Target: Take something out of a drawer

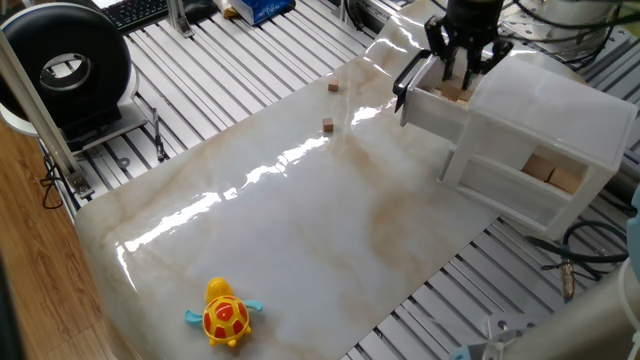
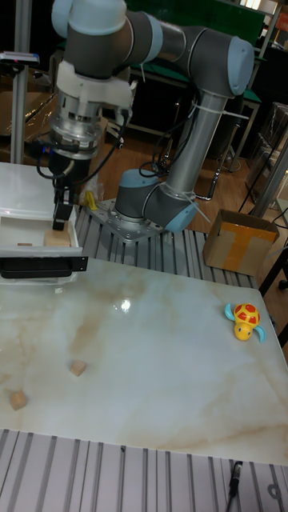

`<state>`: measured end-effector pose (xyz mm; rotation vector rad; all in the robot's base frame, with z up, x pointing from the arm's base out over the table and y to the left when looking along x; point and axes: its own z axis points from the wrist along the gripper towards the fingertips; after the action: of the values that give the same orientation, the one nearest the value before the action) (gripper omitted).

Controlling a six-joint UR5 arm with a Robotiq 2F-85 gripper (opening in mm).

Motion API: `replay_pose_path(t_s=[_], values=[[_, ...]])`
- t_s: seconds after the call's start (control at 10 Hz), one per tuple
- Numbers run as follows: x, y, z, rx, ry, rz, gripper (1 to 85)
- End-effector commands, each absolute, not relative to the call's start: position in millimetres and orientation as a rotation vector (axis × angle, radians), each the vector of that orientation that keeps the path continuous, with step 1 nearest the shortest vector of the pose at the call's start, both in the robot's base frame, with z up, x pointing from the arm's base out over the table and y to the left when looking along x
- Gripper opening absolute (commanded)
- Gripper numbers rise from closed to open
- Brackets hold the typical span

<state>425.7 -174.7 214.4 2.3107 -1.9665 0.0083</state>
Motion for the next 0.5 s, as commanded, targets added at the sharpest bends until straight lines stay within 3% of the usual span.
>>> replay_pose_path(t_s=[0.0,0.2,0.4], values=[[429,-156,238,2.238,-2.068,0.047,1.3],[445,-126,243,2.144,-2.246,0.069,1.3],[460,-128,243,2.066,-2.369,0.143,1.3]])
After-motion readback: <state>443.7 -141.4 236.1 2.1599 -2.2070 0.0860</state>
